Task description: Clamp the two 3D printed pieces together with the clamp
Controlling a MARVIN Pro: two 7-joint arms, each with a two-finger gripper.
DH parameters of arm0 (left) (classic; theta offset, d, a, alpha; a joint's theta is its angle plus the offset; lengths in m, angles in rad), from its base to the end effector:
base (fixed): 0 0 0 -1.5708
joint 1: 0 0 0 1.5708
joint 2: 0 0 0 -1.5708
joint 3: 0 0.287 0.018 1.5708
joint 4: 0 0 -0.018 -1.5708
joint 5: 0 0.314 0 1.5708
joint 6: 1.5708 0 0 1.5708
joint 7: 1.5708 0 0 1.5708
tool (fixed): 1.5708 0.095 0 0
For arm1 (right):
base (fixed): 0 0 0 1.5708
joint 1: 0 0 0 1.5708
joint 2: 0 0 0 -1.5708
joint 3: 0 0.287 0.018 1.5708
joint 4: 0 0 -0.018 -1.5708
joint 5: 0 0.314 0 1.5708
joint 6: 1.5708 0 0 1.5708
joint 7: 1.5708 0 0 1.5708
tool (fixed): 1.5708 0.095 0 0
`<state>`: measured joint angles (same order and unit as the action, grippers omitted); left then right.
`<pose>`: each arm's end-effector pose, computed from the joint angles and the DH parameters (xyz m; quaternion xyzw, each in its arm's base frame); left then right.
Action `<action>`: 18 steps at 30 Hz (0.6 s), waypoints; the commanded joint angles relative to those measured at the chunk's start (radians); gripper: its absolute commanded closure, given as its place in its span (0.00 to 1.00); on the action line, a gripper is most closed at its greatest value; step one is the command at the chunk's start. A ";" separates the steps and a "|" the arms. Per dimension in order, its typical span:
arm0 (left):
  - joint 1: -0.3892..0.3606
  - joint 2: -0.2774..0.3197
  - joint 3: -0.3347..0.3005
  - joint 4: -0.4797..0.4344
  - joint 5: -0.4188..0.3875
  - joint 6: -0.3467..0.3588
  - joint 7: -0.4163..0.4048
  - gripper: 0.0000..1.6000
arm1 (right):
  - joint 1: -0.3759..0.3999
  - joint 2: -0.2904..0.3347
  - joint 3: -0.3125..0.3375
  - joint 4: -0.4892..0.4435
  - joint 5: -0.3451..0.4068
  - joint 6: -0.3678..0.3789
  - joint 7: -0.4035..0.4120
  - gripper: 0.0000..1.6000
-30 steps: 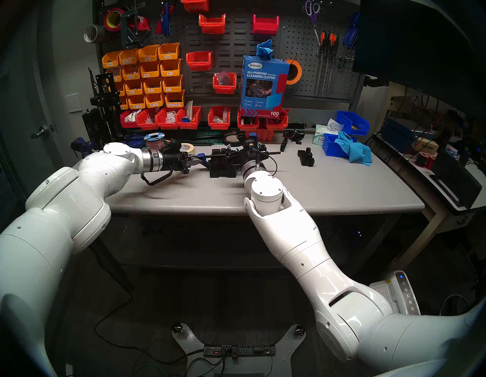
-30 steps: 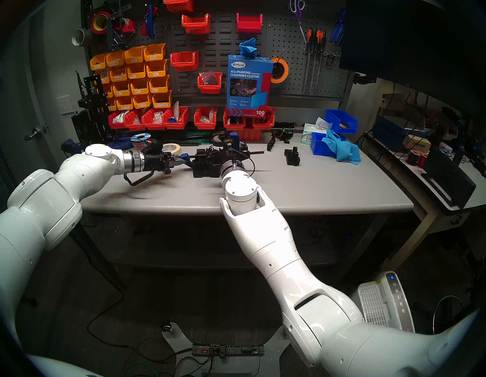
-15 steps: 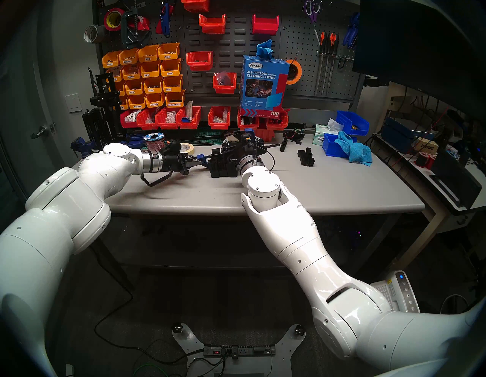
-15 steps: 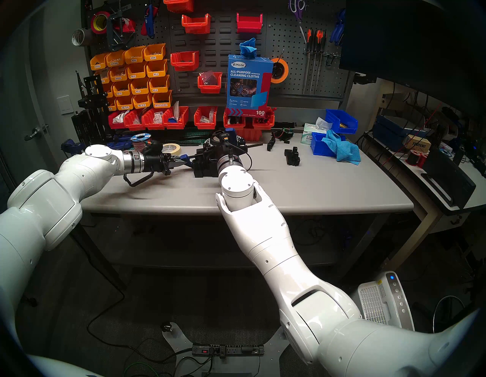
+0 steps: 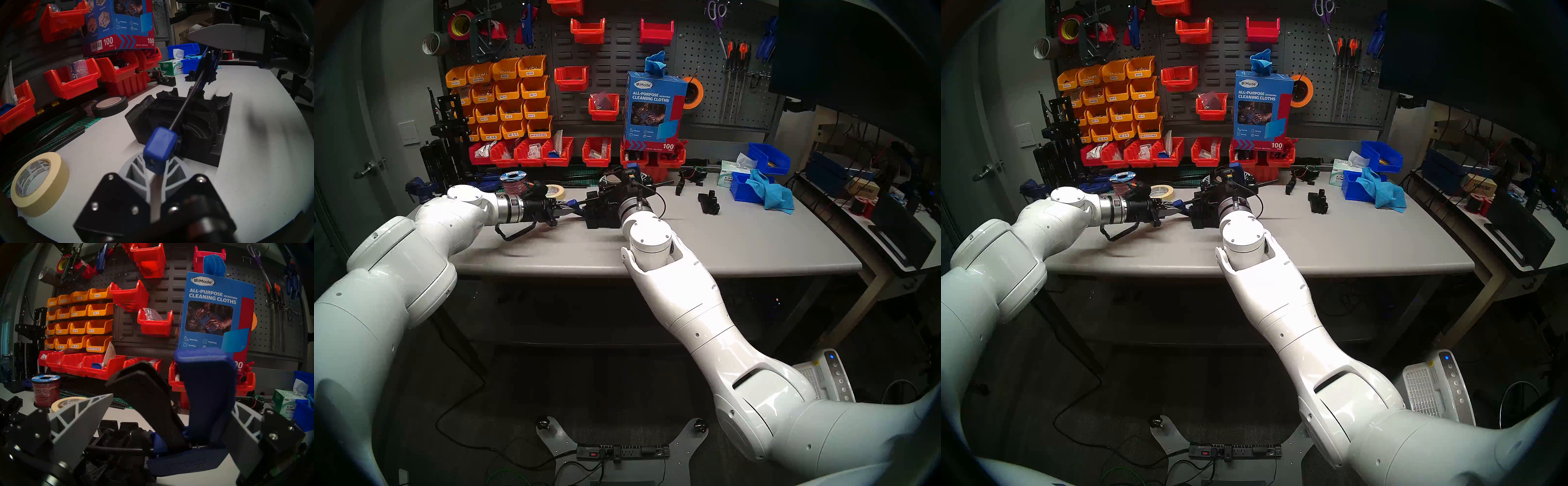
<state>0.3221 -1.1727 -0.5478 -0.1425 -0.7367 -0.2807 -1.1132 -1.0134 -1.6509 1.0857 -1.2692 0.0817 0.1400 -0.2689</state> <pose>0.6027 0.1270 -0.1874 0.6926 -0.4199 0.5506 0.2021 0.5302 0.1973 -0.1693 -0.6583 -0.0985 -0.7446 0.0503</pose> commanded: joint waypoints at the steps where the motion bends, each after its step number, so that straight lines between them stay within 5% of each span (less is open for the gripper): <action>1: -0.016 -0.020 -0.001 -0.013 -0.001 0.000 -0.006 1.00 | 0.016 -0.025 -0.013 -0.003 -0.004 0.001 -0.005 0.00; 18: -0.017 -0.021 -0.001 -0.014 0.000 -0.003 -0.010 1.00 | -0.004 -0.023 -0.007 0.034 -0.006 0.006 -0.031 0.00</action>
<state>0.3211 -1.1729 -0.5485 -0.1441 -0.7355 -0.2848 -1.1178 -1.0137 -1.6561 1.0862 -1.2433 0.0739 0.1400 -0.2947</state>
